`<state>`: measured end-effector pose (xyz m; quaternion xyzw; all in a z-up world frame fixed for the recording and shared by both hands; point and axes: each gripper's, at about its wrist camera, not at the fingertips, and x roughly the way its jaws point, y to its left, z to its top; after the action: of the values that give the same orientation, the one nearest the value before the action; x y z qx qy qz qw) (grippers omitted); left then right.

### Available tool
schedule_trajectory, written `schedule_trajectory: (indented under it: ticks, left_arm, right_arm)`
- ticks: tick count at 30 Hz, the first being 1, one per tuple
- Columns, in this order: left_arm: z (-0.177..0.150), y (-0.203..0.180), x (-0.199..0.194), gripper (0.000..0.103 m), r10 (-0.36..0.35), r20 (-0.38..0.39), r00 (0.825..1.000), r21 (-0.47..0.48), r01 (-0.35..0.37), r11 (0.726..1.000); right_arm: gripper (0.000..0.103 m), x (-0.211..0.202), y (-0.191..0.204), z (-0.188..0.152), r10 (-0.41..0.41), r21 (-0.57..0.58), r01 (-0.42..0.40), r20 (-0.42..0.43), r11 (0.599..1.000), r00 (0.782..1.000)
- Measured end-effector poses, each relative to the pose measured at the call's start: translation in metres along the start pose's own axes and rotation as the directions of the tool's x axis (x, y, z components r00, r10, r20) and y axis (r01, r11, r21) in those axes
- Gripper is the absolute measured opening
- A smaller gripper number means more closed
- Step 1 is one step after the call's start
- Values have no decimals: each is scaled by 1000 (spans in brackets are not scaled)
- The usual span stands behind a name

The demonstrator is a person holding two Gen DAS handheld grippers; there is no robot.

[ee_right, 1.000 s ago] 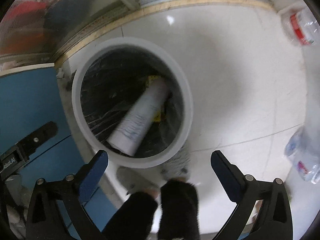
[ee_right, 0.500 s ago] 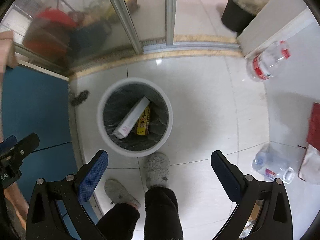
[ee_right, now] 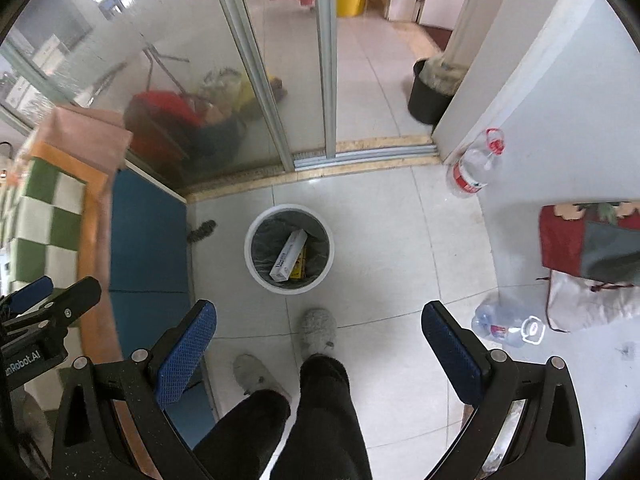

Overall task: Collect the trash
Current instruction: 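Move both open tools back toward the table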

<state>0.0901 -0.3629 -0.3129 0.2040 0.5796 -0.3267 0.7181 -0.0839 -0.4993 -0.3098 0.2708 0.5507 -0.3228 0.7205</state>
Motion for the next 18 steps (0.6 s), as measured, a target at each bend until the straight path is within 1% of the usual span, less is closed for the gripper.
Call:
schedule_trajectory:
  ticks: [6, 9, 11, 13, 15, 17, 18]
  left_arm:
    - [-6, 4, -57, 98, -54, 82, 995, 4, 53, 999]
    - [-6, 12, -83, 98, -63, 128, 990, -10, 65, 998]
    - [-4, 25, -100, 98, -64, 159, 985, -32, 70, 997]
    - [-2, 44, -115, 98, -41, 187, 982, -67, 54, 996]
    - [-2, 73, -131, 98, 6, 225, 974, -119, 21, 993]
    - [-4, 117, -144, 98, 74, 247, 966, -198, -25, 980]
    - [-6, 136, -148, 98, 100, 246, 964, -235, -41, 971]
  right_arm:
    - [103, -72, 2, -16, 20, 25, -21, 49, 999, 999]
    - [103, -93, 8, -18, 43, 39, -46, 58, 998, 997]
    - [103, -103, 17, -16, 72, 38, -75, 62, 996, 995]
    - [103, -112, 31, -13, 107, 29, -109, 66, 994, 992]
    - [103, -119, 56, -5, 139, -11, -139, 66, 990, 988]
    - [103, -123, 85, 0, 172, -53, -168, 65, 984, 983]
    - [103, -126, 109, 4, 198, -95, -192, 58, 977, 979]
